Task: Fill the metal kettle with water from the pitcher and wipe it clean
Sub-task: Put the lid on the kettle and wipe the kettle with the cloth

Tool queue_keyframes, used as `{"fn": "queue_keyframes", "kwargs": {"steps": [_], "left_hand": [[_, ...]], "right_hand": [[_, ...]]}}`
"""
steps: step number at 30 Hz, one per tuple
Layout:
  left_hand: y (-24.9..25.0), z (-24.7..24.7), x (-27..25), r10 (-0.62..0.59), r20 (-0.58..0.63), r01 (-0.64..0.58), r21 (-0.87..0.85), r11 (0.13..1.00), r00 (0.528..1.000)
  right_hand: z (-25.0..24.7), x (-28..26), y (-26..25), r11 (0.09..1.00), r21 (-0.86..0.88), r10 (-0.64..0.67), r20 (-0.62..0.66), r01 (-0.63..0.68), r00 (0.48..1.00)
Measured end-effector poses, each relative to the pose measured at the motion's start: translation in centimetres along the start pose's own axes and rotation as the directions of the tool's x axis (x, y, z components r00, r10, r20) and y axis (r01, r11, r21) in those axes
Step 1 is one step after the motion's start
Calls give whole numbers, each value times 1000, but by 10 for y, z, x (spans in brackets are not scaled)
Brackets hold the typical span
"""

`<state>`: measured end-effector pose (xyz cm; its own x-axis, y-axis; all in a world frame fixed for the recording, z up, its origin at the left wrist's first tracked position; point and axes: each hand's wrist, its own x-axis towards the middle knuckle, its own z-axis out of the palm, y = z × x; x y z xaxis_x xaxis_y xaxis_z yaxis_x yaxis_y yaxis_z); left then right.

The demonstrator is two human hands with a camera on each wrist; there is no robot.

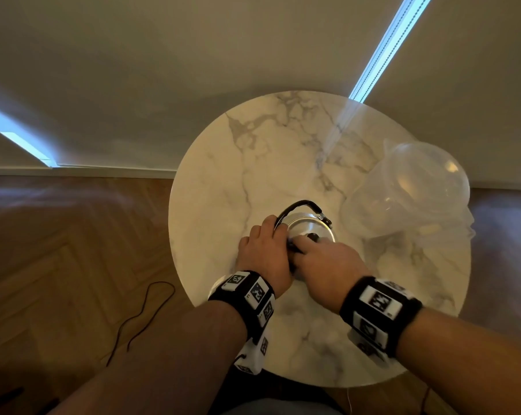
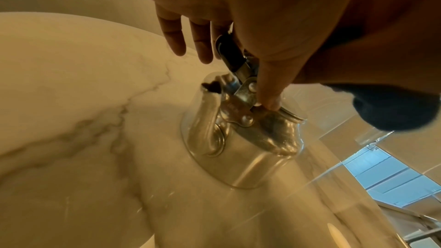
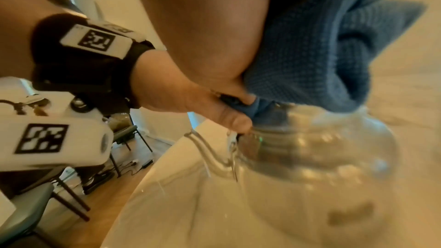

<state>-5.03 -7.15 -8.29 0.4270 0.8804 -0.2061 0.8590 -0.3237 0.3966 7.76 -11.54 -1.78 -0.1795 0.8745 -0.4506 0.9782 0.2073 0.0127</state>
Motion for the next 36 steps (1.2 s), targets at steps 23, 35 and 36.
{"fn": "queue_keyframes", "kwargs": {"steps": [23,35,36], "left_hand": [[-4,-4,-3,65,7,-65,12,998,998],[7,3,-8,12,-14,-11,54,999,1000],[8,3,-9,14,-20,-12,70,997,1000]], "right_hand": [[61,-20,-7,986,138,130,-298,-92,946],[59,-5,52,857,369,454,-206,-361,867],[58,-2,52,859,374,445,-204,-350,872]]}}
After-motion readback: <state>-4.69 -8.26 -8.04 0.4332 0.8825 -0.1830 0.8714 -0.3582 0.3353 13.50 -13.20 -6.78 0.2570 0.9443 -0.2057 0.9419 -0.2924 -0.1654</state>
